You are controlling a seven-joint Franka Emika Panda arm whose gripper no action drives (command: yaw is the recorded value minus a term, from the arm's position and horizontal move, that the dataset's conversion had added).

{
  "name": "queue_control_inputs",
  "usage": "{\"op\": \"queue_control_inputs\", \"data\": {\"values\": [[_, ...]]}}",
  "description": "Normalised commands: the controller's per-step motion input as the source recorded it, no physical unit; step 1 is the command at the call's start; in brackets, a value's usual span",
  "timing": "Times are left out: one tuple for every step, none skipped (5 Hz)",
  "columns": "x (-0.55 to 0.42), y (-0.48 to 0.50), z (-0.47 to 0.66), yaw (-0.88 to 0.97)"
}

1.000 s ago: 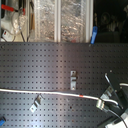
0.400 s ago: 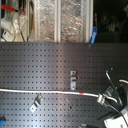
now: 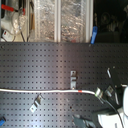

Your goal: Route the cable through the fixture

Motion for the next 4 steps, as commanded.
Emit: {"op": "queue_control_inputs", "data": {"values": [[-0.611,0.099,0.01,0.44],[-0.699,0.217,0.02,0.31],[-0.332,0.316,-0.23,0.27],[-0.19,0.304,-0.63,0.02]]}}
